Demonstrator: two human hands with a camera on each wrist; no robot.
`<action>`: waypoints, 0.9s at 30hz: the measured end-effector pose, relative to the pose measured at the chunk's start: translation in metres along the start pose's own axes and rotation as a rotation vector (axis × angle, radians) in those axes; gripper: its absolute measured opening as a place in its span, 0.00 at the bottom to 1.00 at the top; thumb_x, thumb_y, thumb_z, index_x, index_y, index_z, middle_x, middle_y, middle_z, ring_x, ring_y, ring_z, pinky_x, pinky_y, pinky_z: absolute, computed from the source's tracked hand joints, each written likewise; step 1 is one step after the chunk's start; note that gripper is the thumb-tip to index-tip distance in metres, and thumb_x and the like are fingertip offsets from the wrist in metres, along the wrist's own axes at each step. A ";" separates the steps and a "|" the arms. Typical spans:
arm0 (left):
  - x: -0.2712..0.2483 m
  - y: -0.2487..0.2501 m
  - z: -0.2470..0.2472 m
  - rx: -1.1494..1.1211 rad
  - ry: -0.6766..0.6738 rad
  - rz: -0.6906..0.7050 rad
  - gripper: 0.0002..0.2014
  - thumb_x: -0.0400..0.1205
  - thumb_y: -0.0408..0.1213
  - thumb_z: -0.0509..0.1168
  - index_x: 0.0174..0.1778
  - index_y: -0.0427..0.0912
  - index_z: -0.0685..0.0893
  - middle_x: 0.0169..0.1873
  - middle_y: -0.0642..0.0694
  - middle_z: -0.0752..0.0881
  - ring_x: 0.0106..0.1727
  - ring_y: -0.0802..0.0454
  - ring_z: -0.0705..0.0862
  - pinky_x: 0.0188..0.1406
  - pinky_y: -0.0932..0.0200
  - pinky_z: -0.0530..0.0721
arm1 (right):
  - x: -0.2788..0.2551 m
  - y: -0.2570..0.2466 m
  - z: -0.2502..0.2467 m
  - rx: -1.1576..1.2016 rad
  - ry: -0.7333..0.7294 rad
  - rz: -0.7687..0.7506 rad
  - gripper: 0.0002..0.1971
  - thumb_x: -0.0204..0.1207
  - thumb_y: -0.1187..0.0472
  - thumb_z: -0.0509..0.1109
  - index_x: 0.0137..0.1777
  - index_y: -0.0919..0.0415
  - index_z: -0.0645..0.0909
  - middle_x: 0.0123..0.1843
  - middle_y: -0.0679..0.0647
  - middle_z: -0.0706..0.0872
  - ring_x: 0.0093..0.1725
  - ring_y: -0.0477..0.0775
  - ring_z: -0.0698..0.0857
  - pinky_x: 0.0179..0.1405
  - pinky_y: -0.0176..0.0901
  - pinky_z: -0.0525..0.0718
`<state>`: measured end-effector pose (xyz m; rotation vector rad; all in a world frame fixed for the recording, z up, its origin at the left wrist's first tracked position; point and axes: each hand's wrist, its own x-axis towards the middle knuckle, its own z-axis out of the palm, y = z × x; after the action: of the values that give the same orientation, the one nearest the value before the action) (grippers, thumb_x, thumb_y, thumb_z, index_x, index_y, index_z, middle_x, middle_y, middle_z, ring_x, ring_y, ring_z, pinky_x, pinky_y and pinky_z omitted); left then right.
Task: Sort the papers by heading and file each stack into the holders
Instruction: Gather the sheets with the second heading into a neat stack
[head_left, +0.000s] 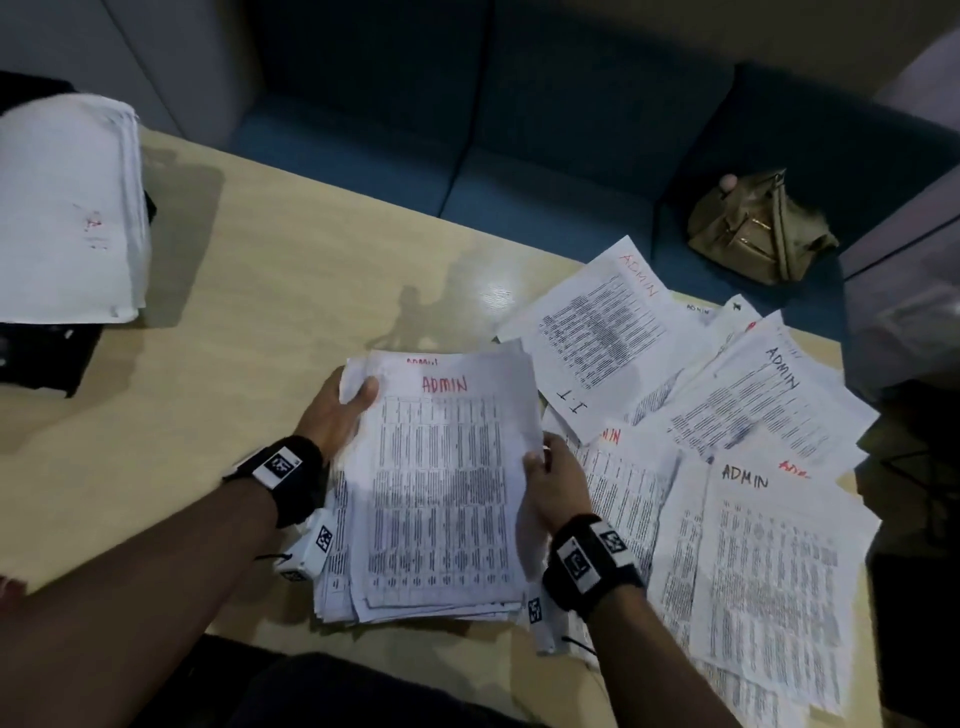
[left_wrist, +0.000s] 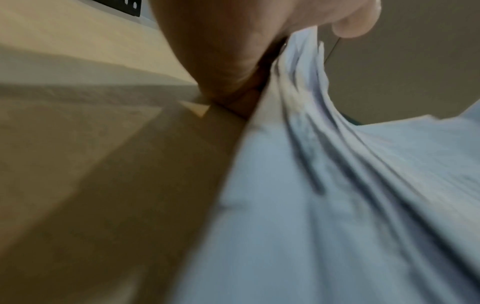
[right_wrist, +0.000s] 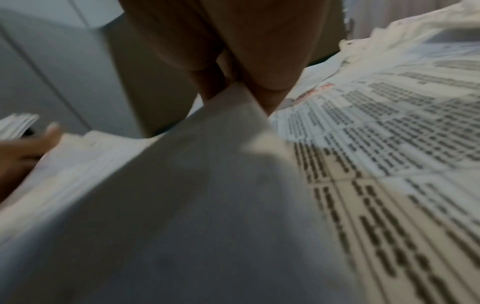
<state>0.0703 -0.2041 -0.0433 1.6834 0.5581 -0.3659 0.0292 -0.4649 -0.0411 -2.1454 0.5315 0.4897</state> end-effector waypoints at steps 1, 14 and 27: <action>-0.001 0.001 0.000 0.035 -0.006 0.023 0.39 0.73 0.61 0.69 0.79 0.52 0.66 0.69 0.55 0.76 0.69 0.52 0.75 0.63 0.54 0.72 | -0.001 -0.002 0.006 -0.028 -0.009 0.001 0.16 0.85 0.62 0.57 0.71 0.61 0.71 0.59 0.55 0.82 0.52 0.54 0.80 0.49 0.43 0.76; -0.014 -0.013 0.016 0.216 -0.231 -0.001 0.28 0.80 0.23 0.64 0.65 0.62 0.73 0.58 0.56 0.80 0.59 0.52 0.80 0.53 0.60 0.75 | 0.013 -0.007 0.000 -0.185 0.056 -0.189 0.37 0.80 0.53 0.66 0.83 0.54 0.51 0.79 0.56 0.56 0.79 0.59 0.63 0.78 0.51 0.64; -0.011 -0.011 0.025 0.088 -0.306 0.105 0.21 0.79 0.24 0.67 0.55 0.60 0.84 0.59 0.75 0.79 0.67 0.55 0.78 0.66 0.54 0.76 | 0.021 -0.038 -0.009 -0.569 -0.107 -0.318 0.22 0.82 0.50 0.61 0.73 0.61 0.73 0.75 0.58 0.71 0.74 0.61 0.65 0.74 0.54 0.64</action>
<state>0.0564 -0.2290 -0.0511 1.6918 0.2298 -0.5666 0.0686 -0.4551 -0.0222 -2.6588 -0.0279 0.6226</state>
